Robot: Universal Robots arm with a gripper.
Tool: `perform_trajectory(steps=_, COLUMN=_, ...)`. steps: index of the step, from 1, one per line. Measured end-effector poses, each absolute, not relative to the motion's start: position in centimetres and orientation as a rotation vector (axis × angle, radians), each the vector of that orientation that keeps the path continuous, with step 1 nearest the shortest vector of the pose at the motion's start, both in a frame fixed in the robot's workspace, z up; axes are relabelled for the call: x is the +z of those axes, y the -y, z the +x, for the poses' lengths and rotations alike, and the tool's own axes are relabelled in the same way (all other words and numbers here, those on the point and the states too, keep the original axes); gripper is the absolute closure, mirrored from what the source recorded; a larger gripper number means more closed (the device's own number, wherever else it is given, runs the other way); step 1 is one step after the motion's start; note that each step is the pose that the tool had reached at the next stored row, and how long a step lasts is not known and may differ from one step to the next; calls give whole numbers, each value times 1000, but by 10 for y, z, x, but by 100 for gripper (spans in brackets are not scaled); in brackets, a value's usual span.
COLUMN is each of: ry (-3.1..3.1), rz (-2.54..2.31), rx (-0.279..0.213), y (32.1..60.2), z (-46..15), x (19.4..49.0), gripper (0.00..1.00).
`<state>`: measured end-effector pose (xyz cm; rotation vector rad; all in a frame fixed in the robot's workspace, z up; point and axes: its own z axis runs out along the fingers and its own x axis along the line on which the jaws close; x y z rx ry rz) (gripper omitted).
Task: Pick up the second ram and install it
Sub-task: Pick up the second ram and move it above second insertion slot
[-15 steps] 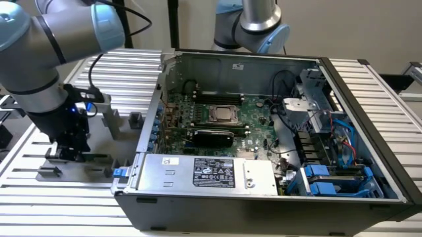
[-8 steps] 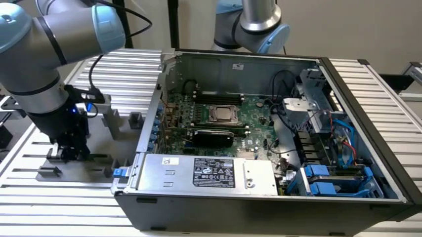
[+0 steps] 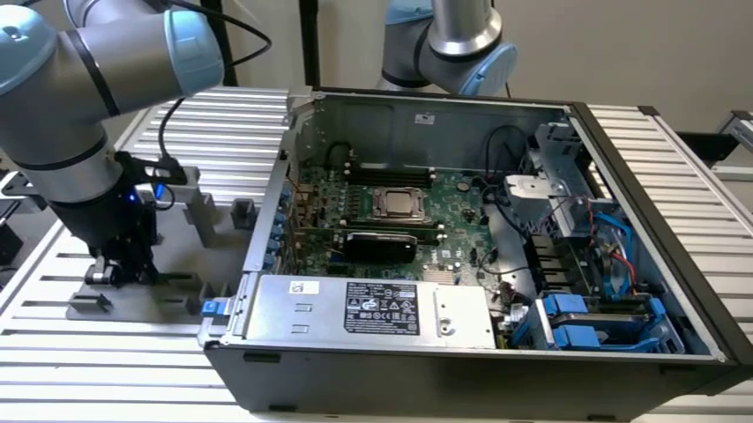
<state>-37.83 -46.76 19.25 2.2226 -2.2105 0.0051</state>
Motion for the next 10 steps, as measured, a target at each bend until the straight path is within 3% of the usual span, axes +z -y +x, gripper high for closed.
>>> perform_trajectory(steps=10, ry=2210, rz=2223, rx=5, y=468, z=-378, x=193, gripper=100)
